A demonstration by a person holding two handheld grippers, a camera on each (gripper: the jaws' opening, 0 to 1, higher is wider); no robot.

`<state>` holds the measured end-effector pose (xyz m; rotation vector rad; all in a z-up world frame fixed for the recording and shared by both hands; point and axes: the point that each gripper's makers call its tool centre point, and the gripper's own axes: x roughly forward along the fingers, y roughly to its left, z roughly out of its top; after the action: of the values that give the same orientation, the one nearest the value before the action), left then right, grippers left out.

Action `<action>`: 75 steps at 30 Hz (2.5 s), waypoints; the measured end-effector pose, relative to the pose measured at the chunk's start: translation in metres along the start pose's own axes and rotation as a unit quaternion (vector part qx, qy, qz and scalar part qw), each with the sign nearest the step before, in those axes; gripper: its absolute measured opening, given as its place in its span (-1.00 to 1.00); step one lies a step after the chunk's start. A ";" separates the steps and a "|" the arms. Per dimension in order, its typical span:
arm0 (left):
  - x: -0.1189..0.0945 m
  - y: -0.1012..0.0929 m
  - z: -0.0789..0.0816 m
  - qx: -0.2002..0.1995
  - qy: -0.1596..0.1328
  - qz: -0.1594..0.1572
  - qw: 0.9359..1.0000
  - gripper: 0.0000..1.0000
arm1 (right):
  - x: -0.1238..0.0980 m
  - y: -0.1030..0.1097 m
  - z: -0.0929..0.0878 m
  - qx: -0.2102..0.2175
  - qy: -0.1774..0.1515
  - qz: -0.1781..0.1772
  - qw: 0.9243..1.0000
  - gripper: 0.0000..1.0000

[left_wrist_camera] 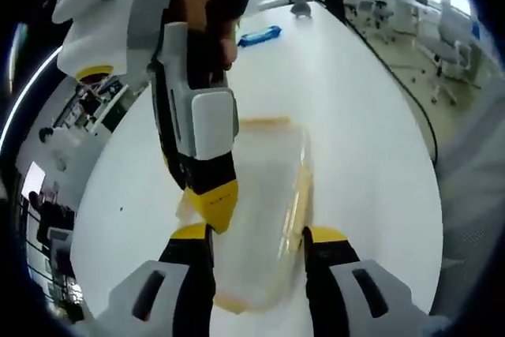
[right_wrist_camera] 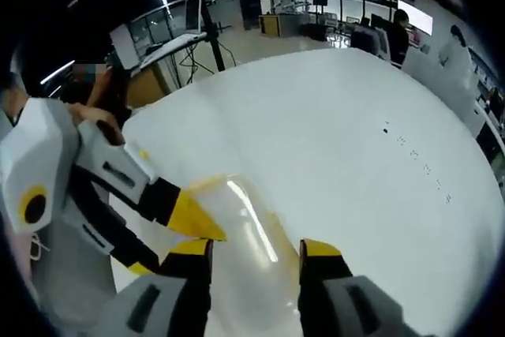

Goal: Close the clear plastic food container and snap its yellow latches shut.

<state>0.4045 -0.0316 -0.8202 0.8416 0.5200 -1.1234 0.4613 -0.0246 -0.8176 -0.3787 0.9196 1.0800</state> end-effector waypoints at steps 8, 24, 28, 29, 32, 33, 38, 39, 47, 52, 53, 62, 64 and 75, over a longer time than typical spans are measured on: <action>0.000 0.001 -0.005 0.071 0.025 -0.008 0.997 -0.15 | -0.006 -0.003 -0.005 0.025 -0.023 -0.010 0.999 -0.09; -0.017 0.006 0.002 0.013 -0.015 -0.036 0.999 0.08 | -0.046 0.006 -0.021 -0.008 -0.038 -0.016 0.999 0.15; -0.023 0.023 0.001 -0.002 -0.023 -0.024 0.999 0.20 | -0.049 0.006 -0.032 -0.010 -0.033 -0.018 0.999 0.16; -0.023 0.025 0.000 -0.009 -0.025 -0.025 0.999 0.20 | -0.049 0.007 -0.034 -0.011 -0.032 -0.018 0.999 0.17; -0.023 0.032 -0.004 -0.039 -0.031 -0.033 0.998 0.28 | -0.049 0.009 -0.042 -0.027 -0.018 -0.019 0.999 0.21; -0.023 0.034 -0.005 -0.046 -0.032 -0.035 0.998 0.29 | -0.048 0.010 -0.044 -0.032 -0.015 -0.018 0.999 0.23; -0.018 0.032 -0.005 -0.072 -0.043 -0.058 0.995 0.33 | -0.044 0.013 -0.056 -0.054 0.007 -0.016 0.998 0.37; -0.016 0.033 -0.006 -0.080 -0.044 -0.061 0.994 0.38 | -0.043 0.013 -0.059 -0.058 0.015 -0.018 0.998 0.38; -0.007 0.030 -0.018 -0.088 -0.026 -0.082 0.992 0.50 | -0.040 0.011 -0.058 -0.079 0.010 -0.028 0.996 0.35; -0.004 0.030 -0.025 -0.072 -0.011 -0.074 0.995 0.37 | -0.040 0.010 -0.058 -0.091 0.017 -0.030 0.995 0.29; -0.004 0.030 -0.025 -0.072 -0.011 -0.074 0.995 0.37 | -0.040 0.008 -0.058 -0.086 0.015 -0.031 0.996 0.27; -0.005 0.029 -0.026 -0.073 -0.010 -0.075 0.994 0.35 | -0.039 0.011 -0.057 -0.082 -0.001 -0.035 0.996 0.27; -0.006 0.029 -0.027 -0.075 -0.016 -0.074 0.994 0.35 | -0.038 0.012 -0.056 -0.081 0.002 -0.036 0.996 0.27; -0.020 0.032 -0.046 -0.084 -0.018 -0.067 0.994 0.35 | -0.023 0.022 -0.040 -0.082 0.008 -0.036 0.996 0.28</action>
<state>0.4293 0.0221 -0.8226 0.6473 0.6397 -1.1979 0.4201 -0.0550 -0.8192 -0.5517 0.8273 1.0905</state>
